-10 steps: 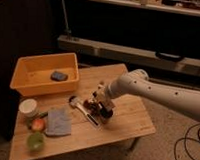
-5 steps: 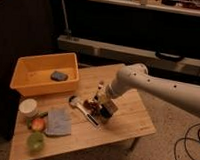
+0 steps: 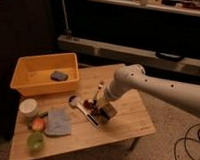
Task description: Place eraser in metal cup
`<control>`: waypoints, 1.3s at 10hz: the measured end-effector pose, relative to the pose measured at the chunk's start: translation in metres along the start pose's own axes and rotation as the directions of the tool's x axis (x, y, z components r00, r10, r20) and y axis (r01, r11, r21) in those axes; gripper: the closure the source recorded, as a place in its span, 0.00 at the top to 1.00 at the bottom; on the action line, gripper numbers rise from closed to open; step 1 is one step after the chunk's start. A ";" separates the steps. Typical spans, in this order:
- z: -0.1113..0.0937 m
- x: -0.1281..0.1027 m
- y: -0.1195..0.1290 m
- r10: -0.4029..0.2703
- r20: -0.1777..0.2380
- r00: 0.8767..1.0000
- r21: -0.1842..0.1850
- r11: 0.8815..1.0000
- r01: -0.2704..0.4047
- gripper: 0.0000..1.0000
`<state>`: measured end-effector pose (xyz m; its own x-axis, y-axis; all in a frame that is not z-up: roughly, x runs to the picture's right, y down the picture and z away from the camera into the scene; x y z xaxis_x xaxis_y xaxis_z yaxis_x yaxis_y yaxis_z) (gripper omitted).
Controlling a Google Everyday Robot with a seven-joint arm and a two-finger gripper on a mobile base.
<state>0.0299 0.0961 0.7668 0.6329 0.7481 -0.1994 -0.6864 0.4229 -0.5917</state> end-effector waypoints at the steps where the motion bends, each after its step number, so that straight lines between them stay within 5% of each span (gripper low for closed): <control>1: 0.004 0.002 0.001 0.003 -0.015 1.000 0.002 1.000 -0.003 0.00; 13: 0.014 0.014 -0.010 0.046 -0.036 0.998 0.002 0.999 -0.046 0.00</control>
<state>0.0411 0.1095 0.7809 0.6131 0.7479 -0.2545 -0.7155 0.3891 -0.5803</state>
